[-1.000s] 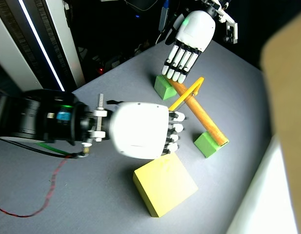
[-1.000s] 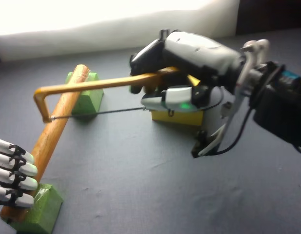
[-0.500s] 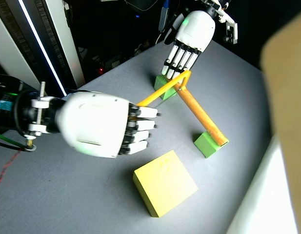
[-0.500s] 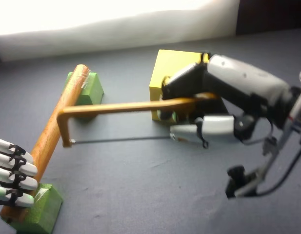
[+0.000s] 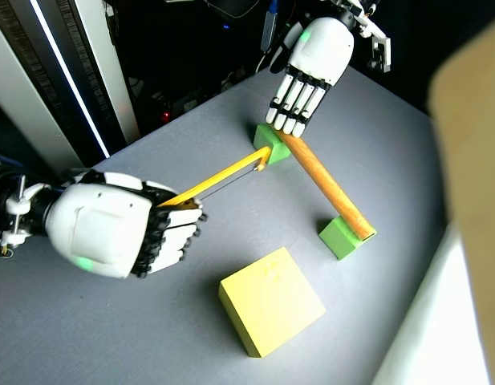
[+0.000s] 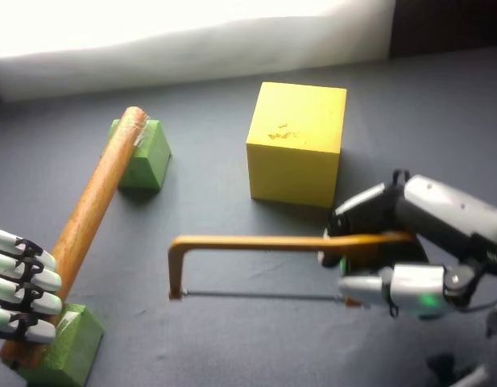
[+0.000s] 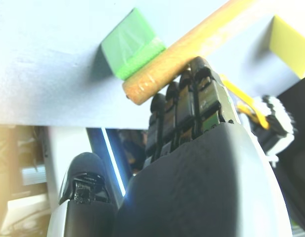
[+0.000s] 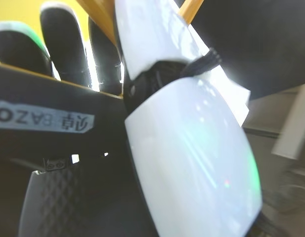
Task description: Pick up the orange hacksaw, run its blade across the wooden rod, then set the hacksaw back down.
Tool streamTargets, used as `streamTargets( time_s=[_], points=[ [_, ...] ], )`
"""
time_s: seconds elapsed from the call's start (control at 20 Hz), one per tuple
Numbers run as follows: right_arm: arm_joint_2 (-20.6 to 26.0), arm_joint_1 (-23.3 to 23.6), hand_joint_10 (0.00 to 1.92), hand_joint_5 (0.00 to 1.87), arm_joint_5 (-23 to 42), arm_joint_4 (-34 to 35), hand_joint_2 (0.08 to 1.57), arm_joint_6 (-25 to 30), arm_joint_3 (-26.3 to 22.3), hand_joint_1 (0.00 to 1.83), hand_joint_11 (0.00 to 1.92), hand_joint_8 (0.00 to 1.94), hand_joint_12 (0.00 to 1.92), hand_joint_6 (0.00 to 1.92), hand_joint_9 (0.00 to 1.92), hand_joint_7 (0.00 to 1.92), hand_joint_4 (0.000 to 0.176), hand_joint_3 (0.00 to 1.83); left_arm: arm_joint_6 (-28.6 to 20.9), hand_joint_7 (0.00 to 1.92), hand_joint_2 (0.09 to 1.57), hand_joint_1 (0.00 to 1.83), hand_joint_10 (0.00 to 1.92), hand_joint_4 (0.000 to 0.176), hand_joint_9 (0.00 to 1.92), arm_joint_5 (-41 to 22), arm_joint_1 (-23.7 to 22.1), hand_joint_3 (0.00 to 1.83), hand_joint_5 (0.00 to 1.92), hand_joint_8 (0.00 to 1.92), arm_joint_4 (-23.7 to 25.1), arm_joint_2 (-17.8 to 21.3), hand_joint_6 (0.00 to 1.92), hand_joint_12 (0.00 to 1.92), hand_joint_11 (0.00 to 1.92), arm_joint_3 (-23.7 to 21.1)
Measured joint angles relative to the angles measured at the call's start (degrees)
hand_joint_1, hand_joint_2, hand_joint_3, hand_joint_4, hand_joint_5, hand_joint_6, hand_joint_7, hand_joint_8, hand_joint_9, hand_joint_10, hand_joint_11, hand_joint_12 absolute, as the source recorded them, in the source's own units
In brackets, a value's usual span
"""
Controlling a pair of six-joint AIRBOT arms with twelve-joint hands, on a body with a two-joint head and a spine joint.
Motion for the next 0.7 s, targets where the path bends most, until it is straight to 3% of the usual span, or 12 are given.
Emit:
streamTargets(
  time_s=[0.15,0.3,0.45,0.55,0.7],
  points=[
    [-0.37,-2.03,0.99,0.98,0.0,0.0,1.09,0.5,-0.33,1.28,0.95,1.03,1.39,0.79,1.1,1.1,0.0,0.0,-0.02,0.18,1.26,0.07,0.01,0.0,0.15,0.0,-0.04,0.0,0.19,0.01,-0.02,0.0,0.01,0.35,0.0,0.0],
    [-0.5,-2.19,1.04,1.0,0.44,-0.15,1.09,-3.96,-0.44,1.27,0.91,1.04,1.45,0.77,1.06,1.09,0.0,0.0,-0.02,0.19,1.27,0.07,0.0,0.0,0.16,0.0,-0.04,0.0,0.19,0.0,-0.04,0.0,0.0,0.38,0.0,0.0],
    [-0.66,-2.14,1.01,1.0,0.81,0.13,1.09,-5.33,0.07,1.27,0.89,1.01,1.43,0.77,1.06,1.1,0.0,0.0,-0.02,0.14,1.28,0.04,0.0,0.0,0.12,0.0,-0.04,0.0,0.15,0.0,-0.04,0.0,0.0,0.27,0.0,0.0],
    [-0.83,-2.19,1.02,0.96,0.85,0.07,1.11,-4.5,0.09,1.26,0.88,1.08,1.42,0.84,1.04,1.06,0.0,0.0,-0.02,0.16,1.27,0.06,0.01,0.0,0.14,-0.02,-0.04,0.0,0.17,0.0,0.04,0.0,0.01,0.31,0.0,0.0],
    [-1.09,-3.04,0.9,0.84,0.94,-0.26,1.16,-3.87,0.04,1.21,0.8,1.15,1.35,1.11,0.93,0.96,0.0,0.0,-0.02,0.16,1.27,0.07,0.0,0.0,0.13,0.0,-0.04,0.0,0.17,0.0,-0.13,0.0,0.0,0.28,0.0,0.0]
  ],
)
